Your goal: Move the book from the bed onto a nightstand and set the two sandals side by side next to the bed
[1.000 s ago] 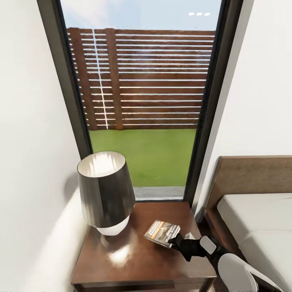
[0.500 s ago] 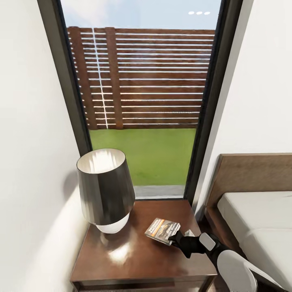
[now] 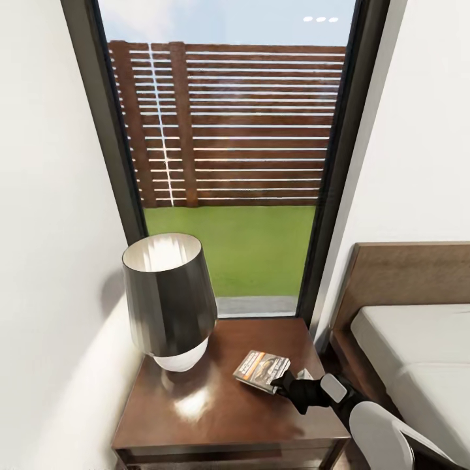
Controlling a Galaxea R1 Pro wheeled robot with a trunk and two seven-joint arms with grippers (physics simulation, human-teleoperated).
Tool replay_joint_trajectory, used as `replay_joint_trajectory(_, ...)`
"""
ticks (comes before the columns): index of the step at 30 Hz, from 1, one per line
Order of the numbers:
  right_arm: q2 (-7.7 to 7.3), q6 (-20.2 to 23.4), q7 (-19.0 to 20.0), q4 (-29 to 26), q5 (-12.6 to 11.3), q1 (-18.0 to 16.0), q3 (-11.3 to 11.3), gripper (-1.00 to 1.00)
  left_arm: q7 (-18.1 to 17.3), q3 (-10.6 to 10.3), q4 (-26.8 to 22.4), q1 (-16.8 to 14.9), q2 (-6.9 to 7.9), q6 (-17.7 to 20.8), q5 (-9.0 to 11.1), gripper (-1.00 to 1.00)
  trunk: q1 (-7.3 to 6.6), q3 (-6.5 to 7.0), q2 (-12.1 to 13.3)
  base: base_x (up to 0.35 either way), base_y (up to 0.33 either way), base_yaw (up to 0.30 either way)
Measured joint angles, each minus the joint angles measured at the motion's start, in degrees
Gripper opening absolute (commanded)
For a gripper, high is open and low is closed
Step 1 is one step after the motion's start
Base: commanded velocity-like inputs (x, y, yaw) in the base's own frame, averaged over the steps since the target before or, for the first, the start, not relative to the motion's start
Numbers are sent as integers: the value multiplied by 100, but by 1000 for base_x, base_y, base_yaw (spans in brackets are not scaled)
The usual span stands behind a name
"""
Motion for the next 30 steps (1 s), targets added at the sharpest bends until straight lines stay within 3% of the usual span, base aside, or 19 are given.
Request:
replay_joint_trajectory(11, 3, 0, -8, 0, 5, -19, 2, -100, -1, 0, -3, 0, 0, 0, -1, 100, 0, 0, 0, 0, 0, 0)
replay_joint_trajectory(20, 8, -2, -9, 1, 16, -25, 5, -100, -1, 0, -4, 0, 0, 0, -1, 100, 197, -161, -360, 0, 0, 0)
replay_joint_trajectory(30, 1, 0, -9, -5, 3, -31, 1, -100, 1, 0, -7, 0, 0, 0, -1, 100, 198, -162, -361, 0, 0, 0)
